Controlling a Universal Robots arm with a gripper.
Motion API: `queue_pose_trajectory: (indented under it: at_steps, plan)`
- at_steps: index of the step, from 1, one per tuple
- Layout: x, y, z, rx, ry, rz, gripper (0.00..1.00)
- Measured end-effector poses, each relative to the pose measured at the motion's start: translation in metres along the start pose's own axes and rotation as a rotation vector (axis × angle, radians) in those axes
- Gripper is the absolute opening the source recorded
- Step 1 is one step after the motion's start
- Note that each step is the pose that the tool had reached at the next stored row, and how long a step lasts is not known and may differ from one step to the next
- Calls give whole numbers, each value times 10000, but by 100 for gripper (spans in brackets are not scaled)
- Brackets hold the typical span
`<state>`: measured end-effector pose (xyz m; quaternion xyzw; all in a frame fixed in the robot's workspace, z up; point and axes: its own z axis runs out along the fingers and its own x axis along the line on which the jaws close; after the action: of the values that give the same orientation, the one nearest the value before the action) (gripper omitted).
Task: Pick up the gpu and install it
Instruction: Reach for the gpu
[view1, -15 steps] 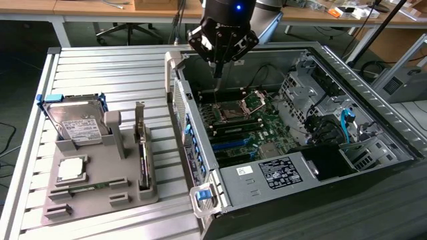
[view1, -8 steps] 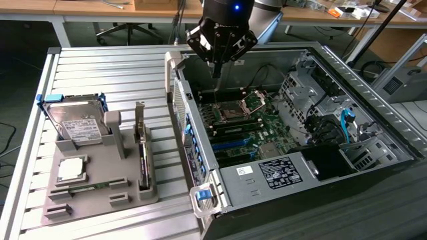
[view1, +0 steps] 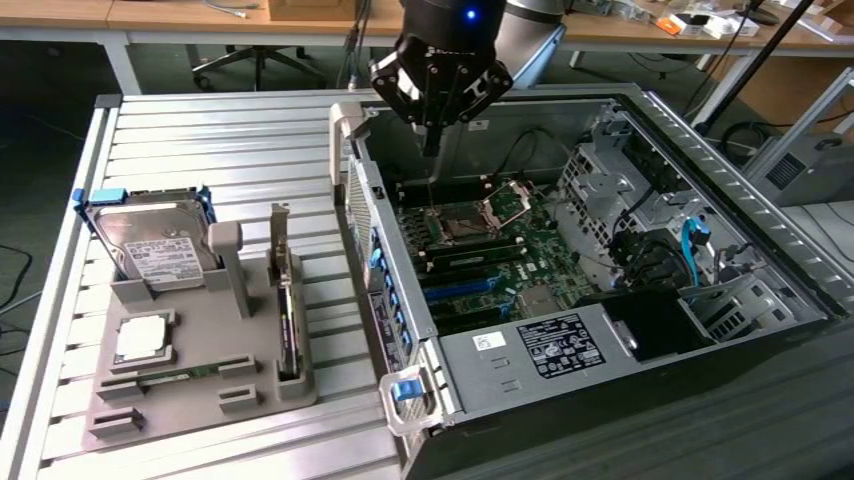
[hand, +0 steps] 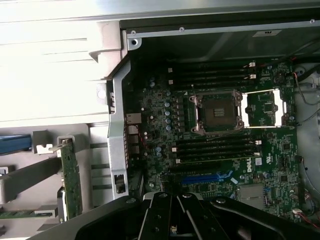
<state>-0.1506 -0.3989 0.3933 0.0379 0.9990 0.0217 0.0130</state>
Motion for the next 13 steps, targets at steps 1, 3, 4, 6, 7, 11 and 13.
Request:
queue_pose_trajectory:
  at_steps: [1,3,4,6,7,11,13]
  plan:
    - [1,0,0,0,-1,0,11]
    - [7,-1,0,0,0,0,11]
    - [8,-1,0,0,0,0,11]
    - [11,-1,0,1,0,0,11]
    - [13,-1,0,0,0,0,11]
    - [24,-2,-1,0,0,0,11]
    - [28,-2,-1,0,0,-1,11]
